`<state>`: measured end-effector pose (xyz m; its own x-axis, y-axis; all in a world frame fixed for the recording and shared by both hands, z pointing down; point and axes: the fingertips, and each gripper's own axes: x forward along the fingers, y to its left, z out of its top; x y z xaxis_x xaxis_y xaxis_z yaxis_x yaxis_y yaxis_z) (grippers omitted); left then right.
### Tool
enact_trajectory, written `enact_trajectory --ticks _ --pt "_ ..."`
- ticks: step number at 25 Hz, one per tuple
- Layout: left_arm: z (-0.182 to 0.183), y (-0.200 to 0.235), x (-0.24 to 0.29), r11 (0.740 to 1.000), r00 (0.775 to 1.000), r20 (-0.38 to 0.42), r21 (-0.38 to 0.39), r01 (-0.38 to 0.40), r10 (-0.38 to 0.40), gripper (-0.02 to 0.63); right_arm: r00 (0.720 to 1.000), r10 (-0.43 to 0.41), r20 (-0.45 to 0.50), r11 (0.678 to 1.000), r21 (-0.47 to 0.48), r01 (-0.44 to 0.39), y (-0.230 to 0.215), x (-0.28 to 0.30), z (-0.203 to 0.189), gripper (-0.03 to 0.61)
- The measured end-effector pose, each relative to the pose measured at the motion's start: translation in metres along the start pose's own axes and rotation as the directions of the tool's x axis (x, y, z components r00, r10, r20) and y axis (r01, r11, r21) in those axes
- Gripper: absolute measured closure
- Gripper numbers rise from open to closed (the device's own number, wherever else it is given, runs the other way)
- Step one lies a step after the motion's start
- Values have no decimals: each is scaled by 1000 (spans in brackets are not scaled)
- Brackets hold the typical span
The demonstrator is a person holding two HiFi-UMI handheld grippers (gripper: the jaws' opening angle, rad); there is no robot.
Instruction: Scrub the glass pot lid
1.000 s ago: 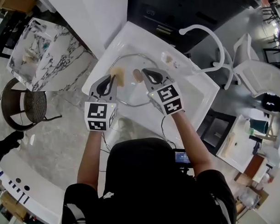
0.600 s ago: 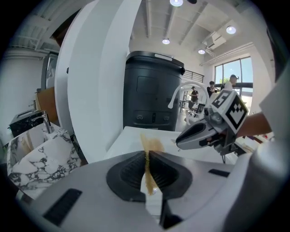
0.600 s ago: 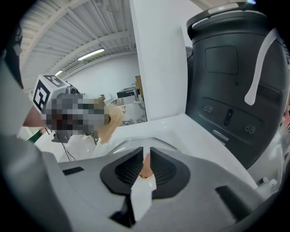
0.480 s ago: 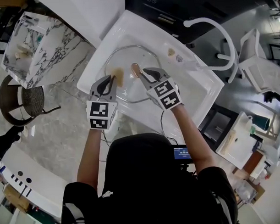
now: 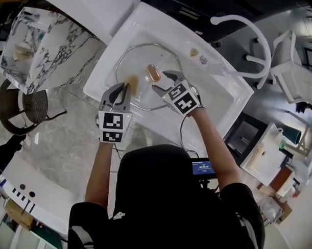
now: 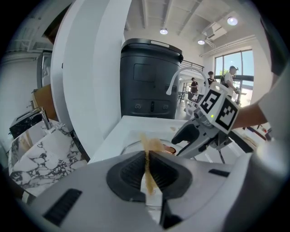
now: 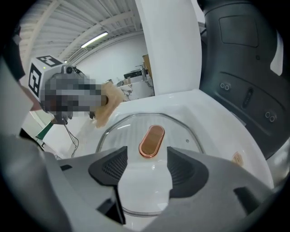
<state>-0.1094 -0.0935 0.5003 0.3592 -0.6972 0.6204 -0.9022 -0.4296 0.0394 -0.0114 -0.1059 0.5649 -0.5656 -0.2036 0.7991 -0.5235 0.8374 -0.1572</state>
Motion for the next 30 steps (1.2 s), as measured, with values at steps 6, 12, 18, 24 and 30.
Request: enact_trajectory --ticks 6,12,18,24,30 --pt "-6 -2 1 1000 1000 -1 -1 -1 1 597 998 24 -55 1000 -16 -25 2 19 -13 290" --pt "-11 -6 3 1000 1000 -11 0 -2 2 597 994 44 -101 998 -41 -49 1 27 -23 285" --pt "-18 -10 6 1000 1000 -25 -3 7 -7 597 991 92 -97 996 6 -91 3 32 -25 284" --pt "-24 -12 10 1000 999 -53 5 9 -9 598 990 107 -95 994 7 -107 2 33 -25 281" --pt "-28 -11 11 1000 998 -65 13 6 -5 597 989 111 -94 994 10 -111 3 34 -26 278"
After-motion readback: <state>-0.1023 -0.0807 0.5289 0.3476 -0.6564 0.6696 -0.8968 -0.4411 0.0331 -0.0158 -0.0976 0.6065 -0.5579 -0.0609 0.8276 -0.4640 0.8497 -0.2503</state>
